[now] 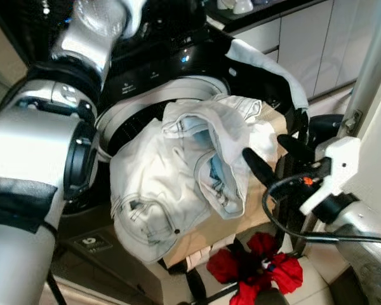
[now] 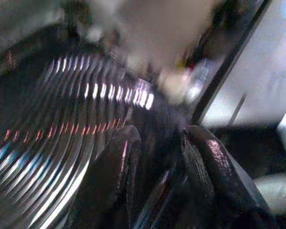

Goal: Clothes washing

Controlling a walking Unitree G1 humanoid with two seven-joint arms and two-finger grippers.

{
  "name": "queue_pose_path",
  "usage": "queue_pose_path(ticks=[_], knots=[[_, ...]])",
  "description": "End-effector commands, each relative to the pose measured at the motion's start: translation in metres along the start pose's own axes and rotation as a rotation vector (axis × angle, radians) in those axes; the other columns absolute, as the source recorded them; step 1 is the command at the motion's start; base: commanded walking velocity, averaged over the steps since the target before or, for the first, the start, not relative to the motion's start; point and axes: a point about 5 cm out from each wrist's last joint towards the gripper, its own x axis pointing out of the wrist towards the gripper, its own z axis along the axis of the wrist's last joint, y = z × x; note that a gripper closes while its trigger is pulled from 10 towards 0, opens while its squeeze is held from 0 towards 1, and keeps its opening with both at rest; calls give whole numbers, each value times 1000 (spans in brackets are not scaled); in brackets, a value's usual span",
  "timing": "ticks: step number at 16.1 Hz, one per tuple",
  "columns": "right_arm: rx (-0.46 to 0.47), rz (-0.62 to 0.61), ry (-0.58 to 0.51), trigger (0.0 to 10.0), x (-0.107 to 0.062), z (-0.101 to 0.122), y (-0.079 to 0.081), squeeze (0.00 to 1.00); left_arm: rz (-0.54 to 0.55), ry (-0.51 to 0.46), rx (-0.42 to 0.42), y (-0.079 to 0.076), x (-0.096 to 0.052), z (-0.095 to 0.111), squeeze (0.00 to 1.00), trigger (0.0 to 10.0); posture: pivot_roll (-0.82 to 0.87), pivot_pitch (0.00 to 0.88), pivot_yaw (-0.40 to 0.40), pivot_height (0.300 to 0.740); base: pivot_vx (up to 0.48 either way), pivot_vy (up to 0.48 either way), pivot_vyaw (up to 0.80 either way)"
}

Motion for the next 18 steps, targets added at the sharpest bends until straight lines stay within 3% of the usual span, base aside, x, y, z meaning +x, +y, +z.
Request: queue_pose_path(ticks=[1,4,6,7,8,9,11,12,13,18], knots=[[28,50,-10,10000,6,-3,9,0,-10,-122,-62,7,-4,9,0,10000,-316,0,226,740,0,0,0],[50,79,-2,10000,14,-10,10,0,-53,-256,-148,-4,-13,6,0,10000,-259,0,193,740,0,0,0],[6,60,18,10000,23,-19,3,0,-56,-291,-159,-24,-33,-9,0,10000,-194,0,154,740,0,0,0],[-37,38,25,10000,31,-25,-3,0,-31,-314,-207,-38,-52,-19,0,10000,-171,0,139,740,0,0,0],[-47,22,22,10000,35,-26,-6,0,-12,-315,-238,-42,-58,-23,0,10000,-150,0,119,740,0,0,0],[-51,1,5,10000,43,-25,-10,0,38,-329,-325,-51,-71,-30,0,10000,-131,0,99,740,0,0,0],[-63,-14,-2,10000,52,-25,-15,0,60,-328,-348,-66,-81,-34,0,10000,-117,0,76,740,0,0,0],[-70,-22,-8,10000,56,-24,-19,0,52,-328,-360,-76,-85,-32,0,10000,-104,0,50,740,0,0,0],[-85,-49,-39,10000,64,-19,-29,0,16,-328,-379,-98,-95,-25,0,10000,-101,0,30,740,0,0,675],[-110,-93,-41,10000,71,-22,-41,0,-18,-297,-388,-115,-105,-22,0,10000,-98,0,17,740,0,0,268]])
